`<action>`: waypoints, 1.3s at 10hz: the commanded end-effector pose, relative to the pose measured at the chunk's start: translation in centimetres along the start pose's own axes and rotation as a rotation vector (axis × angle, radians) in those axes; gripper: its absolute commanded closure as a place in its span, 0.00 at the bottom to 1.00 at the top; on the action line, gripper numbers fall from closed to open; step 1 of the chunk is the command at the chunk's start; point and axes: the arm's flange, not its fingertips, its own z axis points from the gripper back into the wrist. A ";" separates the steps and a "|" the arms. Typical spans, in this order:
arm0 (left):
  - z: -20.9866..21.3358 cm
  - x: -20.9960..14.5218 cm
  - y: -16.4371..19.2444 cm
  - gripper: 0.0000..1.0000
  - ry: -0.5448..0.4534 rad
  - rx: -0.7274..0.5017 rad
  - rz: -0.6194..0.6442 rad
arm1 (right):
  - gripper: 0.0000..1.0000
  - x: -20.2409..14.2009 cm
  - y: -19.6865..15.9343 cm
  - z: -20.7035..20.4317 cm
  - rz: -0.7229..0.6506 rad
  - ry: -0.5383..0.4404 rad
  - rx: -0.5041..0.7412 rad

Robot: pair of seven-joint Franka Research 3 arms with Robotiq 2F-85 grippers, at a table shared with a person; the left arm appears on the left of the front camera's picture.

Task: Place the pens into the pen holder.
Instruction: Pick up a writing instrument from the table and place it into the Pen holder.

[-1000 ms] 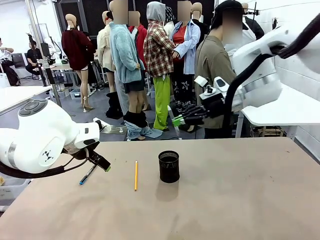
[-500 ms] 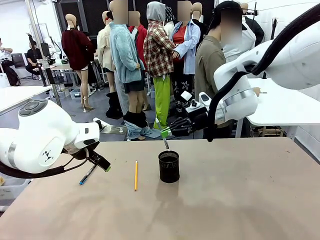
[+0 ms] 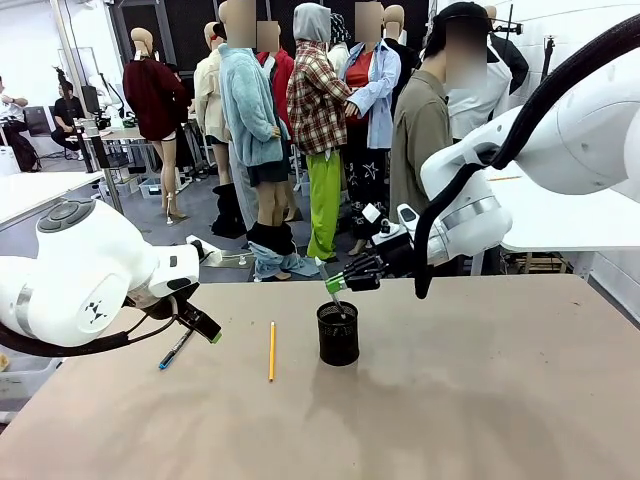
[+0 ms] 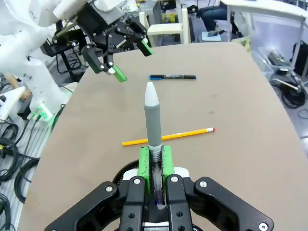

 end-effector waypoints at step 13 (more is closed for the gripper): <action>0.1 -0.1 0.2 0.00 -0.001 0.000 0.004 | 0.40 1.1 9.5 13.7 -0.183 0.305 -0.576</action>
